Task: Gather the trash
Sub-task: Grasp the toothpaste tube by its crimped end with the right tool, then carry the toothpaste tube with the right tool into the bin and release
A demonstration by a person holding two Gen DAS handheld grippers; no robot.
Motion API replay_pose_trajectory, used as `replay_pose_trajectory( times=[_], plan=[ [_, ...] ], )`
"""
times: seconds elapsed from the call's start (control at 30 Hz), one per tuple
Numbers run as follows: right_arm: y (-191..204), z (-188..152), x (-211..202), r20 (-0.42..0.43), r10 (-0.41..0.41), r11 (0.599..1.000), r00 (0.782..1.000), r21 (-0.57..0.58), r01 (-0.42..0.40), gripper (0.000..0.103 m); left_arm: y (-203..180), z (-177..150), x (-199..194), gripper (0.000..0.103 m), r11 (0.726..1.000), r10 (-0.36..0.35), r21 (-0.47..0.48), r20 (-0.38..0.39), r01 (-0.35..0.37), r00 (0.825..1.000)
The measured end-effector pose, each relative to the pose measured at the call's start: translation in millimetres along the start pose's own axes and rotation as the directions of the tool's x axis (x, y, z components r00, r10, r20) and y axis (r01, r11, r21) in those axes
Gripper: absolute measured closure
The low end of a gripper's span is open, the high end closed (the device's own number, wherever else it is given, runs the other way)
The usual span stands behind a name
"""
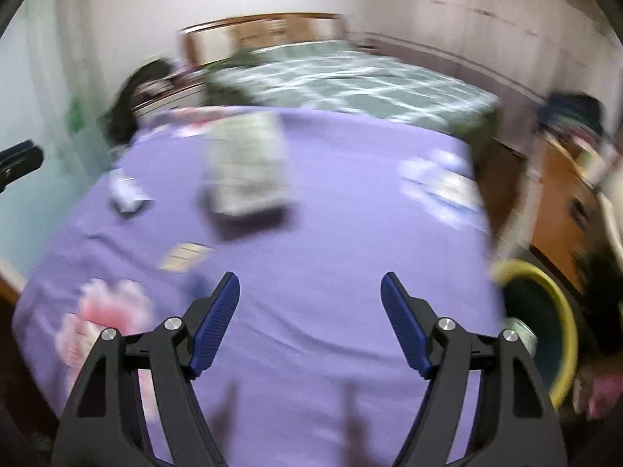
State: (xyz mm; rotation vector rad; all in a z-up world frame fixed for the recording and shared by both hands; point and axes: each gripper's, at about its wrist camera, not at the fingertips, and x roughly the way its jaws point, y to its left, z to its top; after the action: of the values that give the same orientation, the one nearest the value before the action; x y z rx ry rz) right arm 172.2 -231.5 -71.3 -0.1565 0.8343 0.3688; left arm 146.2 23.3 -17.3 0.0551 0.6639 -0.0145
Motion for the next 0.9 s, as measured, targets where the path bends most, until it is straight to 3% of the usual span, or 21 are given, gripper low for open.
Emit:
replay_pose_trajectory(
  times=[0.17, 0.23, 0.5, 0.7, 0.83, 0.87, 0.9],
  plan=[
    [82.0, 41.7, 47.2, -0.026, 0.164, 0.977, 0.986, -0.137, -0.165, 0.032, 58.0, -15.8, -9.9, 0.005, 0.994, 0.055, -0.092, 0.018, -0.053, 0.998],
    [112.7, 56.4, 70.8, -0.046, 0.191, 0.961, 0.981, -0.195, -0.196, 0.032, 72.3, -20.4, -11.0, 0.005, 0.992, 0.076, -0.106, 0.017, -0.073, 0.997],
    [171.3, 80.8, 135.1, -0.136, 0.199, 0.926, 0.970, -0.297, -0.232, 0.034, 96.6, -33.2, -7.3, 0.005, 0.983, 0.126, -0.133, -0.016, -0.127, 0.992],
    [178.6, 84.8, 154.7, -0.182, 0.187, 0.929, 0.965, -0.288, -0.234, 0.052, 96.7, -36.9, 2.6, 0.005, 0.985, 0.105, -0.134, -0.031, -0.108, 0.994],
    [168.8, 80.3, 148.7, -0.185, 0.184, 0.936, 0.965, -0.266, -0.230, 0.088, 83.3, -30.1, 7.2, 0.005, 0.990, 0.087, -0.111, -0.024, -0.089, 0.996],
    [166.0, 78.7, 148.4, -0.186, 0.186, 0.939, 0.965, -0.257, -0.230, 0.094, 81.1, -29.5, 6.8, 0.005, 0.991, 0.083, -0.104, -0.021, -0.085, 0.996],
    [161.3, 76.0, 146.4, -0.187, 0.194, 0.941, 0.963, -0.243, -0.237, 0.094, 78.7, -28.7, 5.6, 0.005, 0.992, 0.080, -0.098, -0.018, -0.082, 0.997]
  ],
)
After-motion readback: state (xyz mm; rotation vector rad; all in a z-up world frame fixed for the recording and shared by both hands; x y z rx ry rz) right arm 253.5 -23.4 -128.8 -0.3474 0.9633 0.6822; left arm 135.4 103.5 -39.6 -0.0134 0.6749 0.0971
